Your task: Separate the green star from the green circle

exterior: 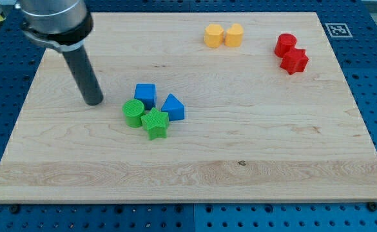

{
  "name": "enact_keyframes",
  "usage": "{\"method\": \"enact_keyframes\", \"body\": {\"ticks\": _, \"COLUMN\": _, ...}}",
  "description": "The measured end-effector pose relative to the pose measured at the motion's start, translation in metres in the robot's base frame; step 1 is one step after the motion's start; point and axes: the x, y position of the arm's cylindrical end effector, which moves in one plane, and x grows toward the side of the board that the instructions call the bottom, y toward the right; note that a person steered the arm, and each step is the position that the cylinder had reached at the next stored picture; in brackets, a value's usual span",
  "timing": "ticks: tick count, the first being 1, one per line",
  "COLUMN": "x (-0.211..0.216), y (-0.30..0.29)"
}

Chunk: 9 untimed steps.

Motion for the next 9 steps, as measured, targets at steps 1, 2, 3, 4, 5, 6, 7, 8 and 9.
{"method": "enact_keyframes", "body": {"ticks": 1, "x": 0.01, "y": 0.015}}
{"method": "enact_keyframes", "body": {"ticks": 2, "x": 0.033, "y": 0.02}}
{"method": "enact_keyframes", "body": {"ticks": 3, "x": 0.035, "y": 0.023}}
{"method": "enact_keyframes", "body": {"ticks": 4, "x": 0.035, "y": 0.035}}
{"method": "enact_keyframes", "body": {"ticks": 5, "x": 0.035, "y": 0.047}}
{"method": "enact_keyframes", "body": {"ticks": 6, "x": 0.035, "y": 0.068}}
{"method": "enact_keyframes", "body": {"ticks": 7, "x": 0.04, "y": 0.089}}
{"method": "enact_keyframes", "body": {"ticks": 8, "x": 0.048, "y": 0.102}}
{"method": "enact_keyframes", "body": {"ticks": 9, "x": 0.078, "y": 0.102}}
